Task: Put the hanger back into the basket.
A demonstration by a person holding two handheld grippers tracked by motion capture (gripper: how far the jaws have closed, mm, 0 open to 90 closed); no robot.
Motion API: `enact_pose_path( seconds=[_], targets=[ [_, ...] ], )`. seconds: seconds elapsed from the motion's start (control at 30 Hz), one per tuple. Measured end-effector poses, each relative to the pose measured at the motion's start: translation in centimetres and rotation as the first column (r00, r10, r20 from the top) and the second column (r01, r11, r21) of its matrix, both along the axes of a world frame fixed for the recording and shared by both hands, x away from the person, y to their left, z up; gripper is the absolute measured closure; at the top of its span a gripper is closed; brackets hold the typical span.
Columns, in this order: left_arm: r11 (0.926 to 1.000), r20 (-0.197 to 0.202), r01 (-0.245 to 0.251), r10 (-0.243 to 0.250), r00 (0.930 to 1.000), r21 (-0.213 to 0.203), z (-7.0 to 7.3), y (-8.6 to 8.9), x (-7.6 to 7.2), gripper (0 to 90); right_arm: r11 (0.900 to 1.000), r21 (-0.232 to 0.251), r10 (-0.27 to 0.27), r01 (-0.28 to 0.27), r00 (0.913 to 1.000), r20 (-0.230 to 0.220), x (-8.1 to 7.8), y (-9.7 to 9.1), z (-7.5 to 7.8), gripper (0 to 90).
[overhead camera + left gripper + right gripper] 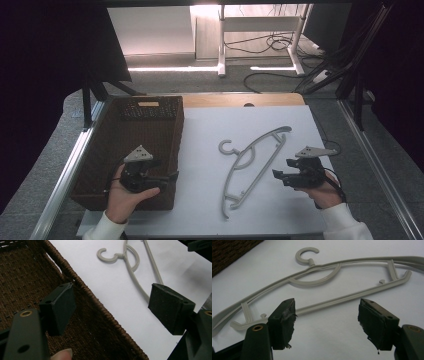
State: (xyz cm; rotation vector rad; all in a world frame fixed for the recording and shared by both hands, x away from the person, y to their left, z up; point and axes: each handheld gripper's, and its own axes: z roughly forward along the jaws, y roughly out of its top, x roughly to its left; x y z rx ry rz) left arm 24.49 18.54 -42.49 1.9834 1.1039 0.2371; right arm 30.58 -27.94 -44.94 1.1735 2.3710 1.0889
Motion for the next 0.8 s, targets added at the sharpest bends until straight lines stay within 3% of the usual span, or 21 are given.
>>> enact_pose_path(
  seconds=[0.33, 0.6, 0.8],
  targets=[
    [1.0, 0.002, 0.008, -0.008, 1.0, -0.001, -0.3, -0.1, 0.0, 21.5, 0.9977, 0.037, -0.058, 0.058, 0.9983, -0.004, 0.0, -0.4, 0.5, 30.5],
    [1.0, 0.016, -0.001, 0.002, 0.9999, -0.004, -0.4, 0.0, -0.4, 21.8, 0.9916, 0.067, -0.107, 0.11, 0.9928, -0.054, 1.0, 0.6, 0.5, 38.7],
    [1.0, 0.014, 0.007, -0.007, 0.9999, -0.001, -0.4, -0.1, -0.3, 21.8, 0.9935, 0.04, -0.104, 0.107, 0.9917, -0.076, 2.3, 1.9, 0.5, 41.6]
  ],
)
